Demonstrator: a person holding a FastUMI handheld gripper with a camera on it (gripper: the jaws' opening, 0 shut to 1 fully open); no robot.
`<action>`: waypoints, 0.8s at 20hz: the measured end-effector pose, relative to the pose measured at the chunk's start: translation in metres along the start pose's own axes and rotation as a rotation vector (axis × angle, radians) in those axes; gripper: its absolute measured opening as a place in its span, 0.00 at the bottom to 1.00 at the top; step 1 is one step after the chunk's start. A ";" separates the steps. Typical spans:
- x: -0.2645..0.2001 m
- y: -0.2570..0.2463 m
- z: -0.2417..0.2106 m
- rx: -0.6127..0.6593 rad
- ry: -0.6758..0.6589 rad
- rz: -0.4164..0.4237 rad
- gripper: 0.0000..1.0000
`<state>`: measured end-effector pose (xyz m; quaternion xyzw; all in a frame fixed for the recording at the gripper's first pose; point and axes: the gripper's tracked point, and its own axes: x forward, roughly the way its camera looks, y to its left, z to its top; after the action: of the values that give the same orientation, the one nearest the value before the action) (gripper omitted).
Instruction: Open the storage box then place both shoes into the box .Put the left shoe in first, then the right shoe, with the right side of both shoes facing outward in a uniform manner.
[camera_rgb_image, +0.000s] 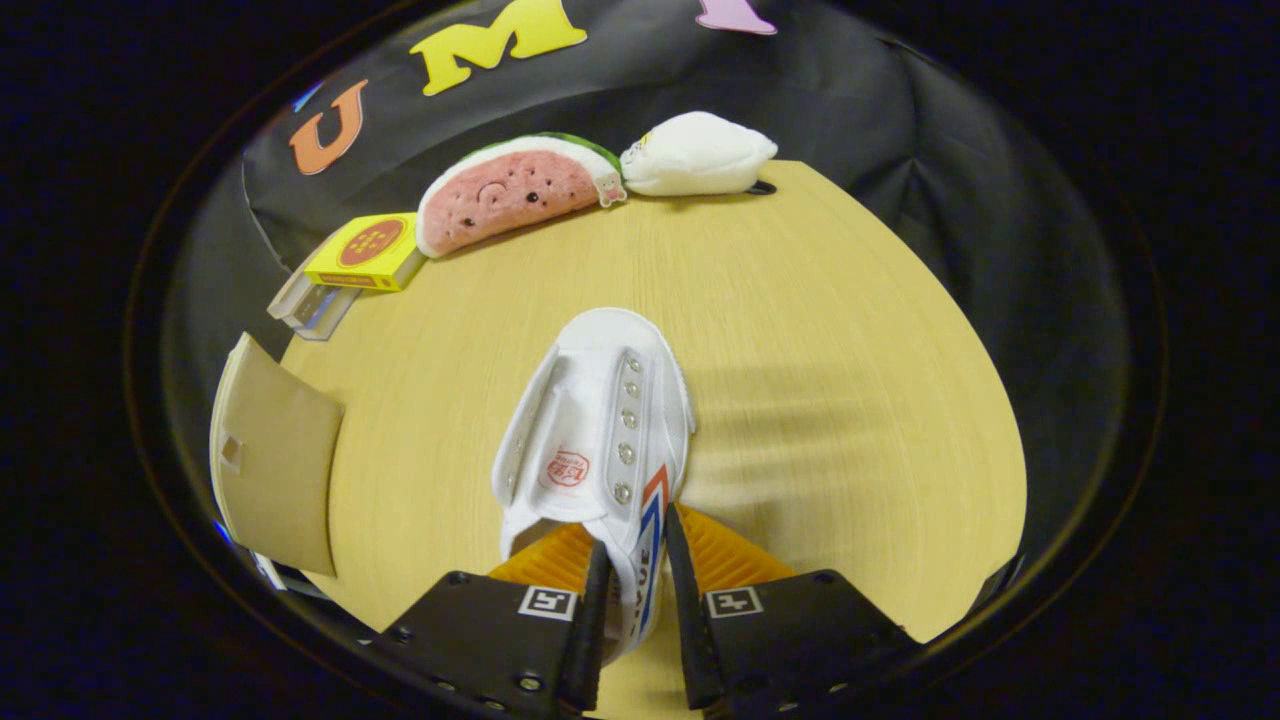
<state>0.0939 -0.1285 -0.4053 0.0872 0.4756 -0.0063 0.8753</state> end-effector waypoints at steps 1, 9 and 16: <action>0.001 -0.001 -0.003 0.019 0.020 0.014 0.17; -0.042 0.040 0.001 0.229 0.007 0.121 0.00; -0.051 0.067 -0.017 0.190 -0.025 0.040 0.00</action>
<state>0.0580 -0.0639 -0.3625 0.1791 0.4601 -0.0351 0.8689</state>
